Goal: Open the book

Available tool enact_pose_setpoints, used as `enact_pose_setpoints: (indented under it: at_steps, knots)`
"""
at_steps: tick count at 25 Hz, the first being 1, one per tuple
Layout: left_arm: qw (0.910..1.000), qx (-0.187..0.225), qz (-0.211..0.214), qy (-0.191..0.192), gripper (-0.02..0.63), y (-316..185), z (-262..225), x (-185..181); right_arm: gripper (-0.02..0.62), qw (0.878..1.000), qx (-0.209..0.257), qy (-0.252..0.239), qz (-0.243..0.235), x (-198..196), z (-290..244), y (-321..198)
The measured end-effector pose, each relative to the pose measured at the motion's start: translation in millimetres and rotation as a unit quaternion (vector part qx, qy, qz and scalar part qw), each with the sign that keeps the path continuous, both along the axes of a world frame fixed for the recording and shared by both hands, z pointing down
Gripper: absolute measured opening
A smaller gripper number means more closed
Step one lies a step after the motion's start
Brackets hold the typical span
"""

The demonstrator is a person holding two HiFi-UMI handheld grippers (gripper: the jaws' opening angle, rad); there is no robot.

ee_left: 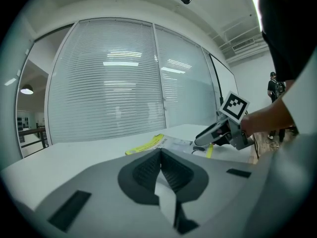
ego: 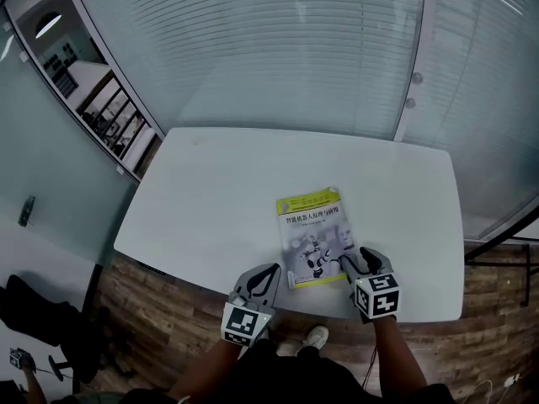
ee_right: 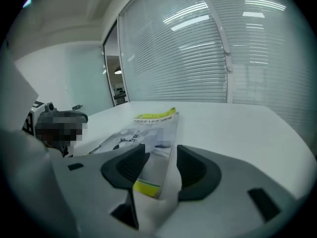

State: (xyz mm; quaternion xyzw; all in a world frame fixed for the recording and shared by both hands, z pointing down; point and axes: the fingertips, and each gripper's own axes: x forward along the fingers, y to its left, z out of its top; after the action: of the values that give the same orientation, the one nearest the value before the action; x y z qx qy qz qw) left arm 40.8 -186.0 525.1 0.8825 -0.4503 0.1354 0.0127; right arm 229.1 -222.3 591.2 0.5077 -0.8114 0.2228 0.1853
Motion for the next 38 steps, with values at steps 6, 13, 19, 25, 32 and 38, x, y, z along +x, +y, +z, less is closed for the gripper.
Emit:
enact_pose_setpoints:
  at_steps: [6, 13, 19, 25, 32, 38]
  knots:
    - [0.9998, 0.013, 0.010, -0.008, 0.015, -1.3, -0.9, -2.8, 0.207, 0.999, -0.035, -0.011, 0.003, -2.3, 8.8, -6.2]
    - [0.9997, 0.006, 0.022, -0.010, 0.015, 1.3, 3.4, -13.7, 0.210, 0.997, -0.067, 0.001, 0.025, 0.5, 15.9, -12.2]
    - [0.9994, 0.007, 0.033, -0.010, 0.015, -1.6, 1.8, -24.5, 0.215, 0.994, -0.104, 0.006, 0.030, 1.6, 21.9, -14.8]
    - [0.9991, 0.008, 0.040, 0.008, 0.015, -5.9, 0.6, -32.5, 0.167, 0.986, -0.162, -0.036, 0.017, -6.3, 27.5, -11.4]
    - [0.9986, 0.008, 0.051, 0.004, 0.015, -9.7, -1.5, -38.2, 0.163, 0.977, -0.206, -0.052, 0.000, -7.5, 29.1, -15.1]
    - [0.9977, 0.018, 0.064, 0.011, 0.015, -6.9, -4.9, -34.3, 0.133, 0.982, -0.183, -0.036, 0.023, 0.5, 26.2, -10.2]
